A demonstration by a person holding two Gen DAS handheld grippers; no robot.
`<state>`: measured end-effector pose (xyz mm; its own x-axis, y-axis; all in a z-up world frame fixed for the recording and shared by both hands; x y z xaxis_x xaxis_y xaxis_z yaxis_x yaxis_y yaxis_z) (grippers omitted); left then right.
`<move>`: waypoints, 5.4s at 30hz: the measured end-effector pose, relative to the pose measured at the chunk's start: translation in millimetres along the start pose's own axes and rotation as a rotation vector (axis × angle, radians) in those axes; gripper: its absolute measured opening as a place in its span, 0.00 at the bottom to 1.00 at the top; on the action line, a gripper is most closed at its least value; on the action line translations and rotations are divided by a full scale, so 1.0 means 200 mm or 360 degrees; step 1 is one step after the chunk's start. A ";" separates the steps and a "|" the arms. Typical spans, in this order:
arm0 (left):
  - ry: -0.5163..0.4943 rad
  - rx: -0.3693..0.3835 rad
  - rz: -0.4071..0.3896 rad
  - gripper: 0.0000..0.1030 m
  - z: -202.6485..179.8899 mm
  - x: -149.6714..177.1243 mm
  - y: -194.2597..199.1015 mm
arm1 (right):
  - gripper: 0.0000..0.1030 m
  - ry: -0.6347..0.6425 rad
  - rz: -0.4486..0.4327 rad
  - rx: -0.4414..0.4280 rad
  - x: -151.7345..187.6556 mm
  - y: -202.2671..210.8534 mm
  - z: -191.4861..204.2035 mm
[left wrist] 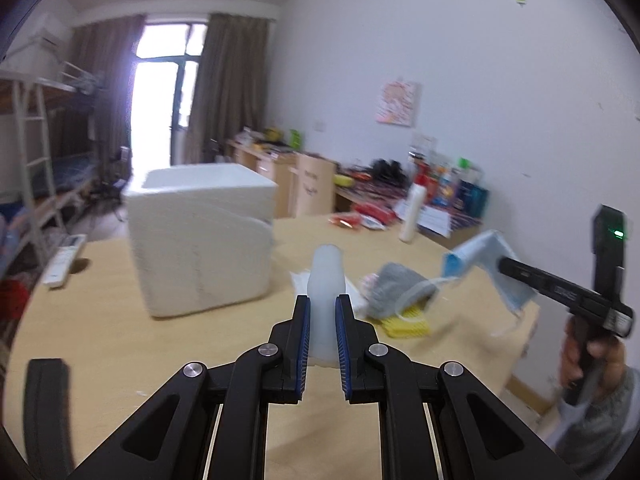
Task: Organize soft objects
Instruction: 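Lift white tube with left gripper while right gripper lifts blue mask toward styrofoam box, then lower white tube into styrofoam box and open left gripper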
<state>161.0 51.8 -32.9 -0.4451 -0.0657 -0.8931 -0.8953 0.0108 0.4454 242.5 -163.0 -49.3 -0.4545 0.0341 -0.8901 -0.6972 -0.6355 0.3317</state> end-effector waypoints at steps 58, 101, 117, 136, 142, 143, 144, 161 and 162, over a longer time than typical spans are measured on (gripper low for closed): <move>0.0101 -0.0661 -0.0384 0.13 0.40 -0.23 0.42 | 0.16 0.0310 0.0002 -0.0523 -0.21 -0.27 0.69; 0.0079 -0.0616 -0.0279 0.13 0.62 -0.70 -0.10 | 0.16 0.0449 0.0053 -0.0501 -0.65 -0.80 0.81; 0.0133 -0.0691 -0.0221 0.12 0.74 -0.75 -0.32 | 0.16 0.0430 0.0132 -0.0510 -0.64 -1.06 0.81; 0.0042 -0.0610 -0.0167 0.05 0.68 -0.75 -0.40 | 0.16 0.0373 0.0104 -0.0471 -0.72 -1.02 0.71; 0.0036 -0.0634 -0.0164 0.05 0.69 -0.75 -0.40 | 0.16 0.0402 0.0146 -0.0498 -0.70 -1.07 0.76; 0.0041 -0.0641 -0.0168 0.05 0.70 -0.75 -0.40 | 0.16 0.0400 0.0159 -0.0507 -0.69 -1.08 0.77; 0.0054 -0.0643 -0.0173 0.05 0.71 -0.76 -0.39 | 0.16 0.0401 0.0171 -0.0516 -0.69 -1.09 0.78; 0.0063 -0.0756 -0.0191 0.05 0.78 -0.75 -0.30 | 0.16 0.0431 0.0282 -0.0614 -0.63 -1.22 0.91; 0.0058 -0.0764 -0.0193 0.05 0.78 -0.74 -0.30 | 0.16 0.0427 0.0291 -0.0615 -0.63 -1.24 0.91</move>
<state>277.4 216.1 63.3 -0.3297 -0.0729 -0.9413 -0.8266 -0.4594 0.3251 371.2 130.4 37.3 -0.3562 -0.2717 -0.8940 -0.3400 -0.8535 0.3949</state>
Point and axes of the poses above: each gripper's, at about its wrist camera, not at the fingertips, and y roughly against the way its jaws point, z to its left, x to its underside, the point moved 6 cm from there along -y, roughly the way its jaws point, and after that the axes turned 12 degrees about -x, right-handed, at the moved point
